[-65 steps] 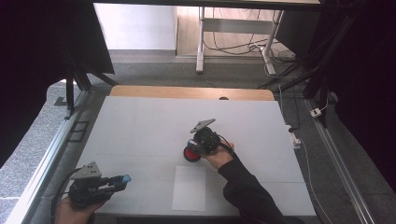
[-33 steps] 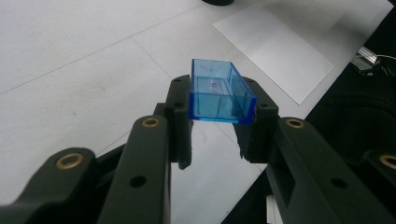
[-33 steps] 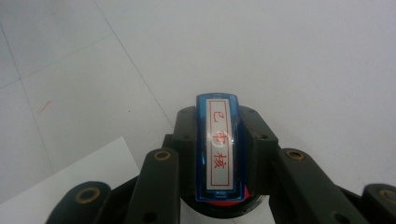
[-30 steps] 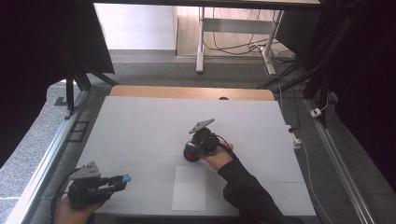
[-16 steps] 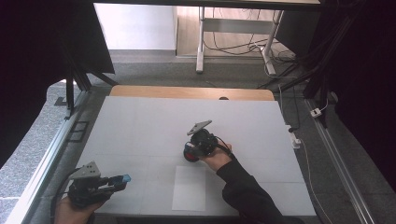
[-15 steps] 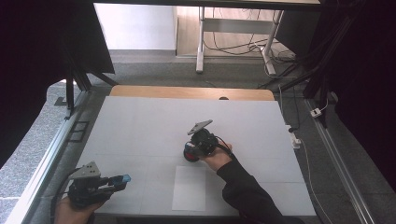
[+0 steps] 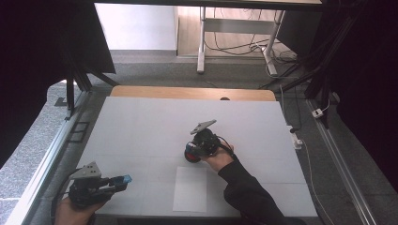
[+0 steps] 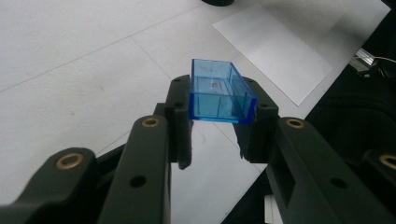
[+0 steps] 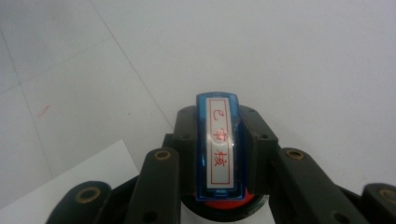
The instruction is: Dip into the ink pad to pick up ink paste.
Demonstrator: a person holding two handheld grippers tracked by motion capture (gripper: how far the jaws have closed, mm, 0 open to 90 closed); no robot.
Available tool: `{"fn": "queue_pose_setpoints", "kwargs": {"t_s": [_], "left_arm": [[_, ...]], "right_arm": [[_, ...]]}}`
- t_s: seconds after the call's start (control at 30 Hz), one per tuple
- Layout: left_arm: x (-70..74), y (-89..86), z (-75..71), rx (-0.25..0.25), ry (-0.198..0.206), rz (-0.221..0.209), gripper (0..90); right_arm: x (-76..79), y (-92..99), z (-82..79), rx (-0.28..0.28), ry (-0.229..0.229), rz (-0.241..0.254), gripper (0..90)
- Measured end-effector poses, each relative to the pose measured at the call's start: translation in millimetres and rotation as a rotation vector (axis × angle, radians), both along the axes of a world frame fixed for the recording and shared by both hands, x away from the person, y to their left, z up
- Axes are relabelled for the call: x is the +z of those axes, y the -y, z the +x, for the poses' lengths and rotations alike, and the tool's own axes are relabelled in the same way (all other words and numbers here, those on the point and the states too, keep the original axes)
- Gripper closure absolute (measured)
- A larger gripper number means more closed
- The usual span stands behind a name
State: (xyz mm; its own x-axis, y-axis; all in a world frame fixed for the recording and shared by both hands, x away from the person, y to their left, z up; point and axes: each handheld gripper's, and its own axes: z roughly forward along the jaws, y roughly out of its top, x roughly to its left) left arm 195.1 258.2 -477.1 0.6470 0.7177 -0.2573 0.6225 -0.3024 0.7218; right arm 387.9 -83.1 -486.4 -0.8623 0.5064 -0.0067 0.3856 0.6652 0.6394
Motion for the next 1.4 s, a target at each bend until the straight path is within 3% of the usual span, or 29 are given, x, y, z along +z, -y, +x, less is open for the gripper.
{"fn": "queue_pose_setpoints", "kwargs": {"t_s": [0.07,0.27,0.93,1.4], "left_arm": [[0.0,0.0,0.0,-0.001,0.001,0.0,68.5],[0.2,-0.5,-1.0,-0.007,0.003,-0.004,68.6],[0.1,-2.1,-1.1,0.0,0.001,-0.018,68.5],[-0.1,-2.3,-0.6,0.0,-0.002,-0.019,68.5]], "right_arm": [[0.0,-0.6,-1.3,0.003,0.011,-0.008,71.1],[-1.6,3.9,1.3,0.006,-0.005,0.028,71.0],[-0.9,4.9,0.9,0.015,0.005,0.032,70.8],[9.4,9.8,-3.7,0.046,0.035,0.048,70.7]]}}
